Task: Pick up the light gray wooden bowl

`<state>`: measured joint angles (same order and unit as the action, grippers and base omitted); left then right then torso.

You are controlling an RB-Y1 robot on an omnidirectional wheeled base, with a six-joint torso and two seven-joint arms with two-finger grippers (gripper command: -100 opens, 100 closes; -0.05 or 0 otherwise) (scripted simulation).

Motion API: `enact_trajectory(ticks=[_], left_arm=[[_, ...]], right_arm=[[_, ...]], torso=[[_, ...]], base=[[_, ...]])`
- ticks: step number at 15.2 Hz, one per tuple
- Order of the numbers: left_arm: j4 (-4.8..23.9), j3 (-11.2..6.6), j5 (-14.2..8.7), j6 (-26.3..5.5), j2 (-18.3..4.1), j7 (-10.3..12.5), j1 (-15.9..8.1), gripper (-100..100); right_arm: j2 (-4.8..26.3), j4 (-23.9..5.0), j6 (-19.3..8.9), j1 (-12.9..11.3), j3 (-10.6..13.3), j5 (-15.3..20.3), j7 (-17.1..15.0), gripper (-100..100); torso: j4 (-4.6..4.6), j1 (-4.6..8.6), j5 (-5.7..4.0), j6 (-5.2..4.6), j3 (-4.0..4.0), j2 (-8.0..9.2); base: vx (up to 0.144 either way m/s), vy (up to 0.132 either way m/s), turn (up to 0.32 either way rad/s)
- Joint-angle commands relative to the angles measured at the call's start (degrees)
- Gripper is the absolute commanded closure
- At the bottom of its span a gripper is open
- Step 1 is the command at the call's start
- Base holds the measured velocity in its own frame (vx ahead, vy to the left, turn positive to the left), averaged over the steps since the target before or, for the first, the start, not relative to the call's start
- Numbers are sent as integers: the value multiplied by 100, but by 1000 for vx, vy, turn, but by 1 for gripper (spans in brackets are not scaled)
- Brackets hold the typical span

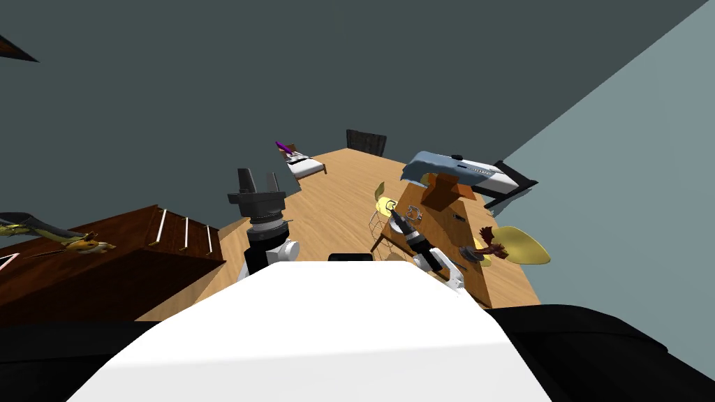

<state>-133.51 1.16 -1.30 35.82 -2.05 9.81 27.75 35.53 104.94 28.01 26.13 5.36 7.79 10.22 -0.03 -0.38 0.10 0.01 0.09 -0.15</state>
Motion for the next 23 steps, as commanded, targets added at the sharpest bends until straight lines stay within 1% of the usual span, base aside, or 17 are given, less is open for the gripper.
enact_trajectory(ticks=[1,2,3,5,6,7,8,11,12,14,15,17,19,20,21,22,23], left_arm=[[0,0,0,0,0,0,0,0],[0,0,0,0,0,0,0,0],[0,-1,0,0,0,0,0,0],[0,0,0,0,0,0,0,0],[0,-1,0,0,0,0,0,0],[0,0,0,0,0,0,0,0],[0,0,0,0,0,0,0,0],[0,0,0,0,0,0,0,0],[0,-1,0,0,-1,0,0,0],[0,0,0,0,-1,0,0,0],[0,-1,0,0,-1,0,0,0],[0,0,0,0,0,0,0,0],[0,0,0,0,0,0,0,0],[0,-1,0,0,0,0,0,0],[0,0,0,0,0,0,0,0],[0,0,0,0,0,0,0,0],[0,-1,0,0,-1,0,0,0]], right_arm=[[45,-260,17,-30,76,86,89,-100],[45,-260,17,-30,76,86,89,-100],[271,-468,-8,-44,160,231,198,-100],[271,-579,-8,-44,160,231,198,-100],[492,-800,-34,-59,244,378,308,-100],[492,-904,-34,-59,244,378,308,-100],[705,-1101,-60,-76,328,528,420,-100],[705,-1232,-60,-76,328,528,420,-100],[911,-1432,-85,-94,413,679,532,-100],[911,-1562,-85,-94,413,679,532,-100],[1108,-1757,-109,-112,499,832,644,-100],[1297,-2040,-132,-129,587,985,756,-100],[1297,-2224,-132,-129,587,985,756,-100],[1476,-2431,-154,-144,679,1139,867,-100],[1476,-2552,-154,-144,679,1139,867,-100],[1476,-2552,-154,-144,679,1139,867,-100],[1646,-2686,-175,-157,774,1292,977,-100]], torso=[[0,0,0,0,0,0],[0,6,-2,-1,0,1],[0,15,-5,-1,-2,4],[1,14,-4,1,-2,4],[1,18,-5,-1,-3,7],[1,17,-5,1,-2,4],[0,14,-4,1,-1,3],[-1,10,-3,-2,1,-2],[0,18,-4,-2,-2,4],[1,20,-5,0,-2,5],[1,22,-6,-2,-3,6],[0,15,-5,0,0,0],[-2,8,-3,1,5,-9],[-2,13,-4,-1,4,-5],[-1,14,-4,1,3,-5],[-1,15,-3,0,2,-4],[0,19,-4,-1,0,0]], base=[[40,62,17],[24,31,-15],[26,54,107],[27,50,83],[34,57,89],[39,66,119],[51,87,156],[44,57,41],[27,37,114],[33,39,85],[45,55,111],[61,70,132],[62,60,80],[53,51,116],[56,52,128],[38,34,33],[41,41,99]])
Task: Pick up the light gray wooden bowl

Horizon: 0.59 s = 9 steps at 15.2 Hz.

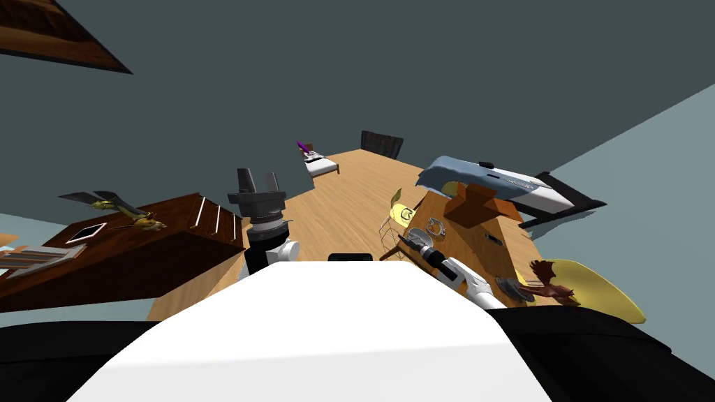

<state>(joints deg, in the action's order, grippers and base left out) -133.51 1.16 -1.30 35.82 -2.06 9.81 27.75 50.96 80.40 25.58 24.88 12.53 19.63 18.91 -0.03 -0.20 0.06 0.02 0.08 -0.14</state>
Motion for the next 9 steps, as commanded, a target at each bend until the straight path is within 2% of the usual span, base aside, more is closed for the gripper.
enact_trajectory(ticks=[1,3,6,9], left_arm=[[0,0,0,0,0,0,0,0],[0,0,0,0,0,0,0,0],[0,0,0,0,0,0,0,0],[0,0,0,0,0,0,0,0]], right_arm=[[103,-286,68,-31,56,108,108,-100],[103,-424,68,-31,56,108,108,-100],[413,-901,33,-48,257,412,320,-100],[552,-1367,17,-53,363,561,423,-100]], torso=[[0,0,0,0,0,0],[0,2,-1,-3,-1,2],[1,4,-1,-1,-3,4],[-2,-5,2,-1,4,-8]], base=[[50,44,115],[31,24,20],[43,41,127],[74,58,132]])
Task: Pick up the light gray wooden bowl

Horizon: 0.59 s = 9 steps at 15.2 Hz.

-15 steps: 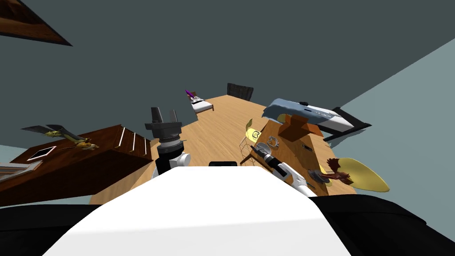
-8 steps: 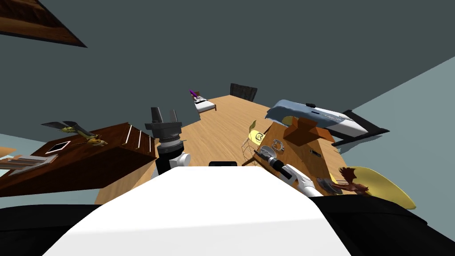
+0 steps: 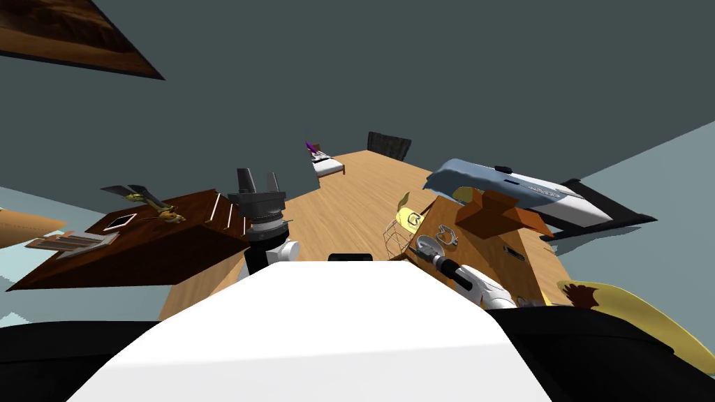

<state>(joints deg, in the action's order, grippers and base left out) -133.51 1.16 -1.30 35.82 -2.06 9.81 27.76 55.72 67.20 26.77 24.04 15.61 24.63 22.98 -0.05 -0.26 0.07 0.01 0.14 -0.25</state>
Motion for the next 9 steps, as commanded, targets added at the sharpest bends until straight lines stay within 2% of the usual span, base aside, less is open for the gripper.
enact_trajectory(ticks=[1,2,3,4,5,6,8,9], left_arm=[[0,0,0,0,0,0,0,0],[0,0,0,0,0,0,0,0],[0,0,0,0,0,0,0,0],[0,0,0,0,0,0,0,0],[0,0,0,0,0,0,0,0],[0,0,0,0,0,0,0,0],[0,0,0,0,0,0,0,0],[0,0,0,0,0,0,0,0]], right_arm=[[203,-286,-114,30,164,208,114,-100],[203,-345,-114,30,164,208,114,-100],[318,-602,-125,32,276,351,209,-100],[318,-633,-125,32,276,351,209,-100],[420,-910,-134,35,388,490,299,-100],[420,-832,-134,35,388,490,299,-100],[420,-910,-134,35,388,490,299,-100],[509,-1104,-140,41,501,624,386,-100]], torso=[[0,0,0,0,0,0],[0,-2,0,3,2,-4],[-1,-1,-1,1,2,-3],[0,0,0,1,0,0],[0,2,-1,-2,-2,4],[1,0,1,1,-3,4],[2,3,-2,-2,-6,11],[4,8,-3,-3,-10,18]], base=[[86,61,161],[76,52,122],[65,51,127],[58,42,104],[66,50,150],[59,48,113],[29,23,2],[23,23,88]])
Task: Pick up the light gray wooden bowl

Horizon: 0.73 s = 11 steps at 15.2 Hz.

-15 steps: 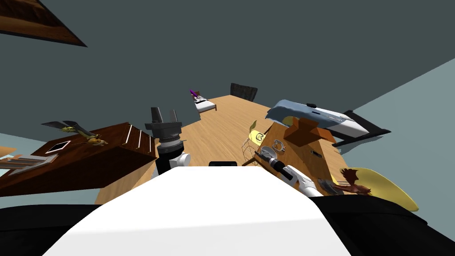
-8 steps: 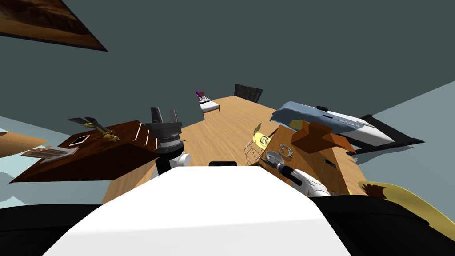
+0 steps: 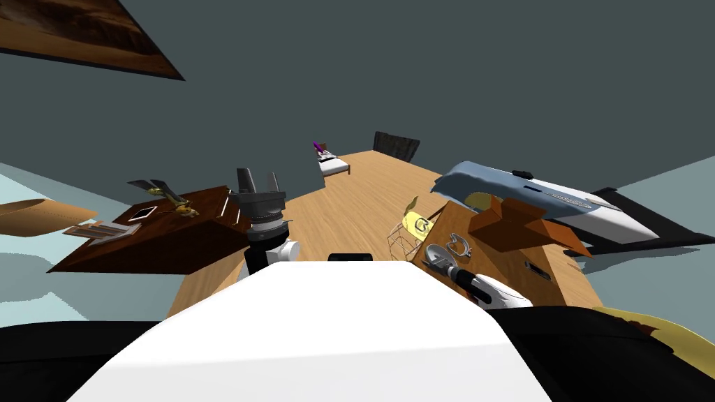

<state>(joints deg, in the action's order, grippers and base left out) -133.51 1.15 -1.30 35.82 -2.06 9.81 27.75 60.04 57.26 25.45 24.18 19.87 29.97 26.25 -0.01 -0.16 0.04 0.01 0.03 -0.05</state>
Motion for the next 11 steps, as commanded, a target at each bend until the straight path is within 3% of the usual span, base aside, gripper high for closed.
enact_trajectory(ticks=[1,2,4,6,8,9,11], left_arm=[[0,0,0,0,0,0,0,0],[0,0,0,0,0,0,0,0],[0,0,0,0,0,0,0,0],[0,0,0,0,0,0,0,0],[0,0,0,0,0,0,0,0],[0,0,0,0,0,0,0,0],[0,0,0,0,0,0,0,0]], right_arm=[[78,-180,-8,26,75,89,59,-100],[153,-430,-12,34,187,218,141,-100],[153,-430,-12,34,187,218,141,-100],[263,-808,-14,53,403,455,288,-100],[300,-1082,-12,63,506,563,353,-100],[300,-1082,-12,63,506,563,353,-100],[342,-1422,-4,82,691,750,465,-100]], torso=[[0,0,0,0,0,0],[0,-1,0,0,0,-1],[-1,-9,2,-1,4,-8],[-1,-8,1,0,2,-4],[-2,-15,3,-2,5,-9],[-2,-18,5,0,6,-10],[-2,-18,4,0,5,-8]], base=[[29,29,118],[53,44,137],[50,43,71],[43,52,140],[62,64,125],[51,59,75],[51,71,123]])
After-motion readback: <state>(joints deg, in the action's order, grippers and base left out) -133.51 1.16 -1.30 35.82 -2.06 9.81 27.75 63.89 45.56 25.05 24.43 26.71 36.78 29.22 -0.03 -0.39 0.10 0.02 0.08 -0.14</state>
